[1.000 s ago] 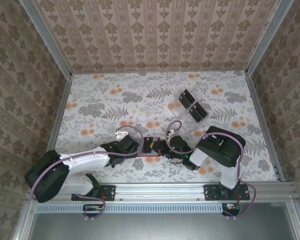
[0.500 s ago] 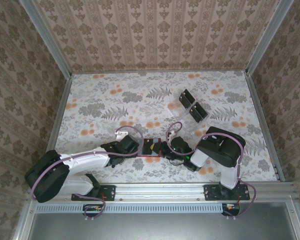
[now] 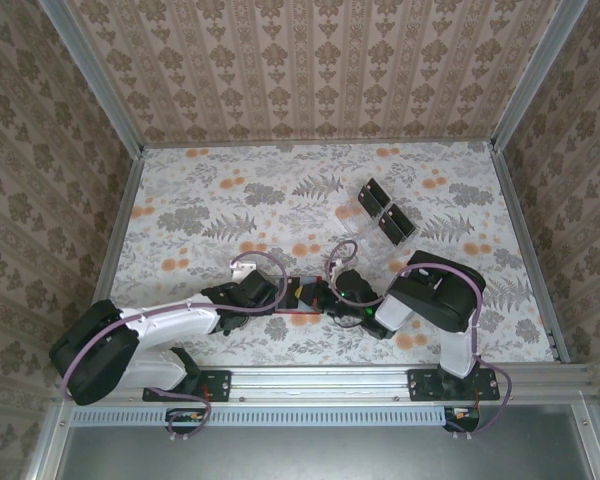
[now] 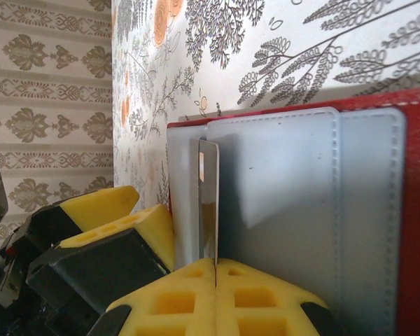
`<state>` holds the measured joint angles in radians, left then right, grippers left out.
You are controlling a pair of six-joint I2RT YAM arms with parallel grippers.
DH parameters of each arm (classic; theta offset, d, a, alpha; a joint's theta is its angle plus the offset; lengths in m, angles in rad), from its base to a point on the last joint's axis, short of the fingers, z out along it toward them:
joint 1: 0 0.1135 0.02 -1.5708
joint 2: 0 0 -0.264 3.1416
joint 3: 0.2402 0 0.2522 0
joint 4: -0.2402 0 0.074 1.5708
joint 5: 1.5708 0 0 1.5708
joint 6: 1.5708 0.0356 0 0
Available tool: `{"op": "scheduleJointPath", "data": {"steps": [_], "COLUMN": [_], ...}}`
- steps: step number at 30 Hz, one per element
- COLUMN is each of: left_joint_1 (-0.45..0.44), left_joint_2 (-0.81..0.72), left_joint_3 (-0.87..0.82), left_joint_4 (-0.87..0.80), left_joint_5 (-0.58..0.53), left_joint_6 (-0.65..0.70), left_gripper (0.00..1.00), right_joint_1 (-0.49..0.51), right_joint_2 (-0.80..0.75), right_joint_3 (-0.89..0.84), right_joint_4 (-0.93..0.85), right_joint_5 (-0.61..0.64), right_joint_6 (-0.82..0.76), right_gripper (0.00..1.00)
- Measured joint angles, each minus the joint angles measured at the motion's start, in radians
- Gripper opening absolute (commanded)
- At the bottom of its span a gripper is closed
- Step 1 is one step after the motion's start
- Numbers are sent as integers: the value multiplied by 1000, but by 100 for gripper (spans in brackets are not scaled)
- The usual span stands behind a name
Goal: Put the credit cards into the card holder
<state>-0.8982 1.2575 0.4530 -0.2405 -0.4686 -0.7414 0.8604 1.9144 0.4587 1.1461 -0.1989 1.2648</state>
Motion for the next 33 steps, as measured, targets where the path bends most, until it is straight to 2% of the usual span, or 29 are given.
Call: {"op": "scheduleJointPath", "data": {"steps": [8, 13, 15, 19, 26, 33], "left_joint_1": [-4, -1, 11, 51, 110, 128], "left_joint_2": [0, -23, -44, -91, -126, -123], "left_joint_3": [0, 0, 2, 7, 7, 6], "left_joint_4": [1, -21, -37, -77, -131, -163], "left_joint_5": [0, 3, 11, 16, 20, 20], "left_joint_6": [0, 0, 0, 0, -4, -34], "left_gripper": [100, 100, 100, 100, 100, 100], "right_joint_1": [3, 3, 3, 0, -13, -14], "right_joint_2": [2, -33, -63, -120, -190, -200], "right_joint_3": [55, 96, 126, 199, 345, 477], "right_joint_4": [-86, -187, -275, -502, -886, -1131], "right_joint_5": [-24, -42, -52, -65, -61, -8], "right_joint_6": [-5, -26, -56, -134, -289, -405], "right_gripper": [0, 30, 36, 41, 39, 15]}}
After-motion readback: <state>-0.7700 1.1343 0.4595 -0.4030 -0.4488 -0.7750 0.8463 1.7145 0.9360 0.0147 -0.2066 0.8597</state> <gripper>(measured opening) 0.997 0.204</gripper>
